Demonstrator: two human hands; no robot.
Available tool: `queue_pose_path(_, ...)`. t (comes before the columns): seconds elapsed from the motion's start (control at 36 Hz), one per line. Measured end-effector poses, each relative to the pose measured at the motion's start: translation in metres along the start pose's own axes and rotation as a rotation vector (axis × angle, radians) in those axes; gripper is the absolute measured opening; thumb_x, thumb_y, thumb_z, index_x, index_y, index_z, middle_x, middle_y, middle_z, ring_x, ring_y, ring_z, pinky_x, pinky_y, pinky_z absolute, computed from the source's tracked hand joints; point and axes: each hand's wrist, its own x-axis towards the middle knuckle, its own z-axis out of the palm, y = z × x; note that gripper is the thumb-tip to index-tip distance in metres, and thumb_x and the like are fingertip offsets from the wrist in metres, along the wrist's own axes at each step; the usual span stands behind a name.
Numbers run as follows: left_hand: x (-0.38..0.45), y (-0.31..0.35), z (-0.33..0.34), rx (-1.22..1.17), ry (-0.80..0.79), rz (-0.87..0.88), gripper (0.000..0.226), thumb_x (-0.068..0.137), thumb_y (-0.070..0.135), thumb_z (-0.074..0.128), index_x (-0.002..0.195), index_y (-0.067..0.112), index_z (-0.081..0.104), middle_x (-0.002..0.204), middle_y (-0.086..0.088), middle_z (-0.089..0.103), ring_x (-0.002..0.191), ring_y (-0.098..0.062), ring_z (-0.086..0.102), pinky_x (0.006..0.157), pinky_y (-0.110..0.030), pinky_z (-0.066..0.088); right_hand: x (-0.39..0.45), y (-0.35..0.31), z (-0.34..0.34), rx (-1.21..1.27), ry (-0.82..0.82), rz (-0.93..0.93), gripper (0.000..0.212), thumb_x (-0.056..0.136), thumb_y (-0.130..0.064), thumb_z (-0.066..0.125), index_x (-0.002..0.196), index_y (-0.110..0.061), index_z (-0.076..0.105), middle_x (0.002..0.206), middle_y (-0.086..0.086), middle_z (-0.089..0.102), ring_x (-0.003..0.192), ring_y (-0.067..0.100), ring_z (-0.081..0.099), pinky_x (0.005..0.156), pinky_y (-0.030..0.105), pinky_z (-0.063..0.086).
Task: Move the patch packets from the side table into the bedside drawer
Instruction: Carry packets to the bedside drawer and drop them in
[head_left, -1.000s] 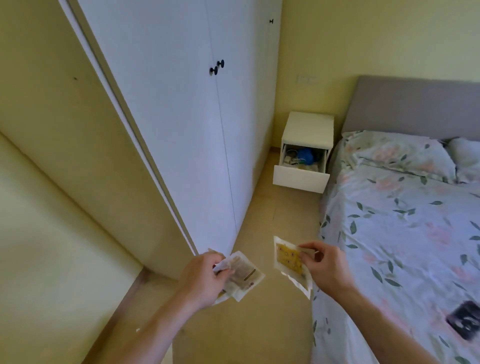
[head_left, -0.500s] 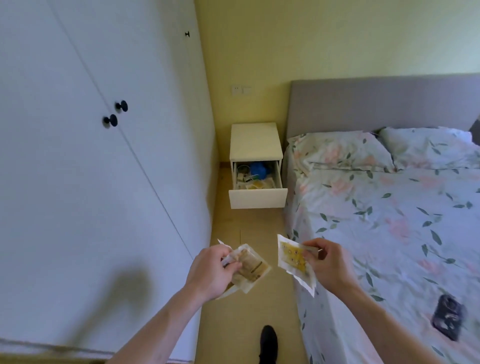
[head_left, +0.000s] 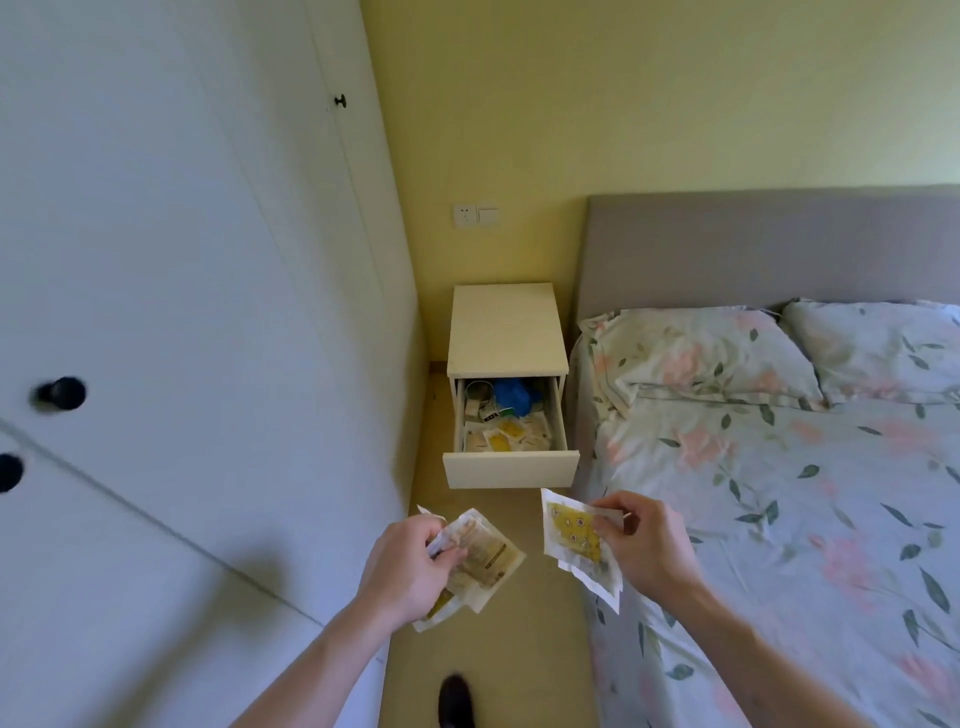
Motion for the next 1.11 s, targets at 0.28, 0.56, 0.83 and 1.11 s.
queue_pose_path(0.28, 0.164, -0.001, -0.010, -0.019, -0.061, 0.027, 0.026, 0.090, 0.043, 0.070, 0.069, 0.029, 0.062, 0.072, 0.012, 0.064, 0.069, -0.009, 0.060, 0.057, -0.024, 0.050, 0.137, -0.007, 0.021, -0.017, 0.031, 0.090, 0.013, 0.087, -0.014, 0.074, 0.092, -0.026, 0.075, 0.076, -0.010, 0.068, 0.063, 0.002, 0.058, 0.053, 0.006, 0.043)
queue_pose_path(0.56, 0.295, 0.003, -0.022, 0.054, -0.169, 0.008, 0.027, 0.091, 0.046, 0.068, 0.072, 0.027, 0.063, 0.073, 0.009, 0.064, 0.067, -0.009, 0.061, 0.055, -0.027, 0.049, 0.257, -0.001, 0.050, 0.021, 0.043, 0.244, 0.013, 0.086, -0.016, 0.071, 0.090, -0.029, 0.075, 0.087, -0.006, 0.071, 0.076, 0.009, 0.063, 0.059, 0.017, 0.042)
queue_pose_path(0.83, 0.391, 0.015, -0.015, 0.105, -0.193, -0.064, 0.036, 0.091, 0.042, 0.068, 0.065, 0.029, 0.047, 0.068, 0.011, 0.052, 0.060, -0.007, 0.048, 0.053, -0.020, 0.031, 0.383, 0.002, 0.079, 0.000, -0.054, 0.341, 0.020, 0.088, -0.017, 0.064, 0.086, -0.035, 0.072, 0.086, -0.015, 0.068, 0.086, 0.008, 0.059, 0.071, 0.023, 0.049)
queue_pose_path(1.11, 0.468, 0.024, 0.003, 0.130, -0.197, -0.200, 0.025, 0.092, 0.045, 0.066, 0.076, 0.027, 0.061, 0.077, 0.010, 0.063, 0.068, -0.005, 0.060, 0.056, -0.021, 0.047, 0.492, -0.002, 0.114, 0.018, -0.211, 0.347, 0.017, 0.090, -0.013, 0.060, 0.094, -0.024, 0.071, 0.089, -0.006, 0.067, 0.078, 0.005, 0.060, 0.059, 0.018, 0.048)
